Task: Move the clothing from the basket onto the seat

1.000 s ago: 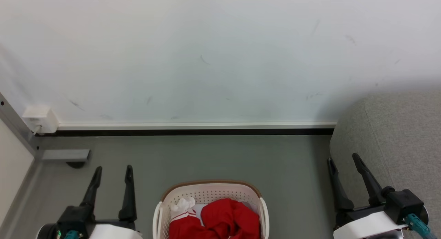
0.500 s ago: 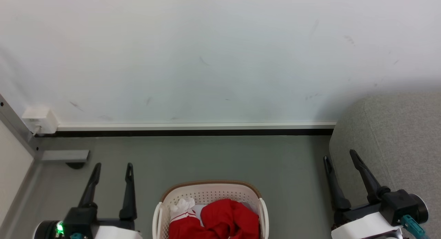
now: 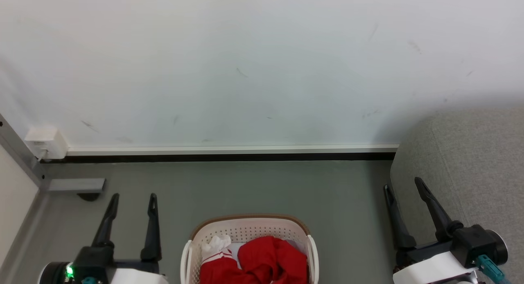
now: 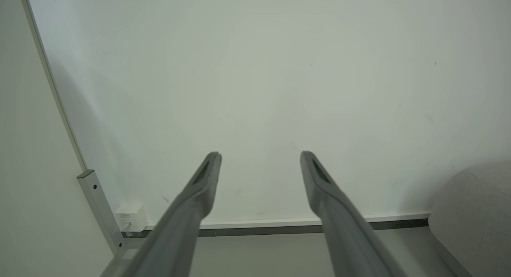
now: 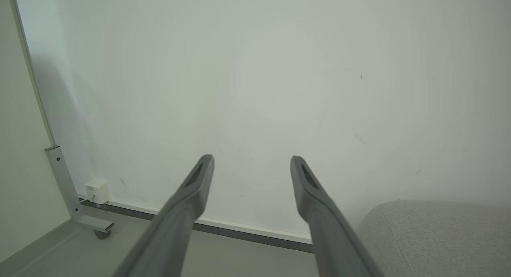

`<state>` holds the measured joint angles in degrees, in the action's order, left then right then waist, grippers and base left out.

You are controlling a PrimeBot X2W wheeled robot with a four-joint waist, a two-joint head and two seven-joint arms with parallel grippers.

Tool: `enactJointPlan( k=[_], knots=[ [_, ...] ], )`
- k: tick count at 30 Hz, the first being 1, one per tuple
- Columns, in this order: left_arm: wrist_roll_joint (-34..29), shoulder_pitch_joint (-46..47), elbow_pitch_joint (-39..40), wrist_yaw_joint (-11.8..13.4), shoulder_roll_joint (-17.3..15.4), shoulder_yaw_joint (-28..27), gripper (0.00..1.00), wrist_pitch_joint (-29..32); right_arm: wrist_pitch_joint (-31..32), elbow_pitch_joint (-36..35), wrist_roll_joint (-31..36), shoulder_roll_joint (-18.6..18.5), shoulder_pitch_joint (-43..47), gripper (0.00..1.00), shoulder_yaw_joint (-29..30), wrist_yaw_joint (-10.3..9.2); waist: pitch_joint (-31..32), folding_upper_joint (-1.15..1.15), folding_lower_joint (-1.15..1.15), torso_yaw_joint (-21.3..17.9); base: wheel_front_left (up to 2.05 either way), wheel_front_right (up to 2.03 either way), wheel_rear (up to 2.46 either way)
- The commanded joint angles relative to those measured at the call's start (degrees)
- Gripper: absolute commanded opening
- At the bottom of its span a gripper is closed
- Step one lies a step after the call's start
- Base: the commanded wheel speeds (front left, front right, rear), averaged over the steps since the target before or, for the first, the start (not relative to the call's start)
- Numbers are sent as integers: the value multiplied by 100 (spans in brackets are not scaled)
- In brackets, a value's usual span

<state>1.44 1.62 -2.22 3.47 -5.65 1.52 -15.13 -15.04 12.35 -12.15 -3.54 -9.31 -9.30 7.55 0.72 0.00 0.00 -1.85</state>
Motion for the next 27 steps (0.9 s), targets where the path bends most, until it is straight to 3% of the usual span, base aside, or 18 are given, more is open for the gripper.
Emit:
enactJointPlan(
  k=[1,27],
  knots=[
    [-42,-44,-2,-25,12,-37,100,-4,-21,-7,-20,5,-51,100,-13,-12,-4,0,0,-4,0,0,0],
    [128,123,-21,-340,176,-325,100,-4,-21,-5,-148,2,-189,100,-66,-12,-236,0,0,-91,0,0,0]
  ],
)
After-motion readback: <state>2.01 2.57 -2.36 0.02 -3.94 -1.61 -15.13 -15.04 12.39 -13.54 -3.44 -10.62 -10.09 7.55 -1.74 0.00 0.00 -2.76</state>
